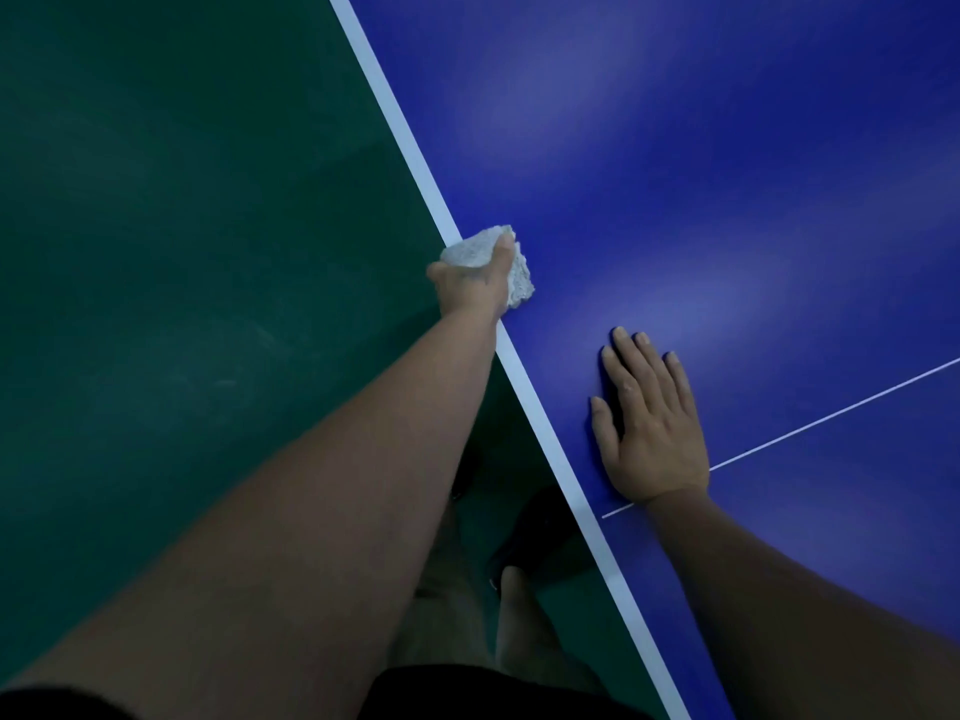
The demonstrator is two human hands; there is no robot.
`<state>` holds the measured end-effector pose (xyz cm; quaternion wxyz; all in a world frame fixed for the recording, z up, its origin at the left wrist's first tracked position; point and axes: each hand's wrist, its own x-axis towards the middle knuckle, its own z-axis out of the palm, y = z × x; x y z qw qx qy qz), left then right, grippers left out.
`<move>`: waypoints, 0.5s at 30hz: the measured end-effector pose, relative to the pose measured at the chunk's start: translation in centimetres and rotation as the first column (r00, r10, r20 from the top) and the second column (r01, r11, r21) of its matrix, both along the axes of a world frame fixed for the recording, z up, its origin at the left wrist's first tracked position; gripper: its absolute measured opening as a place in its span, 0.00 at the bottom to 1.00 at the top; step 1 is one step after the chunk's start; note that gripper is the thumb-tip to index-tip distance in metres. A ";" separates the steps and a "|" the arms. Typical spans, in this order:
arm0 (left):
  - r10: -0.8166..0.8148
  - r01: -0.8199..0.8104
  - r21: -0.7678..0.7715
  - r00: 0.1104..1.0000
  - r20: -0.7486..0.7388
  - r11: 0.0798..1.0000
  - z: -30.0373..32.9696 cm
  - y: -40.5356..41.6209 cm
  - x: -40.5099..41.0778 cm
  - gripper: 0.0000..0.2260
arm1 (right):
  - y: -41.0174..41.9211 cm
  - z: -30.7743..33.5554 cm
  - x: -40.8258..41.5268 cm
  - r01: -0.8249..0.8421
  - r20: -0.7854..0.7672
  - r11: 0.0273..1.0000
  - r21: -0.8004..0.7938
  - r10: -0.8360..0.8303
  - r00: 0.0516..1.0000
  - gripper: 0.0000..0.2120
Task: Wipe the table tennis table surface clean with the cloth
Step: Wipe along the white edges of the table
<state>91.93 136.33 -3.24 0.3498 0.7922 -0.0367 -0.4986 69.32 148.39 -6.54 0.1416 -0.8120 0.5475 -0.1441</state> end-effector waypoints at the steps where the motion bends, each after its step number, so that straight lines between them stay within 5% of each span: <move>1: -0.006 0.006 -0.007 1.000 0.001 1.000 0.2 0.6 -0.3 0.38 | 0.0 0.1 0.1 0.000 -0.002 1.000 0.006 0.000 1.000 0.25; 9: -0.057 0.062 0.056 0.995 -0.077 0.997 -1.0 3.3 -2.3 0.35 | -1.6 1.3 1.8 0.076 0.007 0.997 -0.006 -0.076 0.997 0.20; 15: -0.060 0.064 0.059 0.996 -0.069 0.996 -1.3 -0.7 0.5 0.34 | -10.5 1.7 8.5 0.066 0.065 0.997 -0.044 -0.063 0.996 0.17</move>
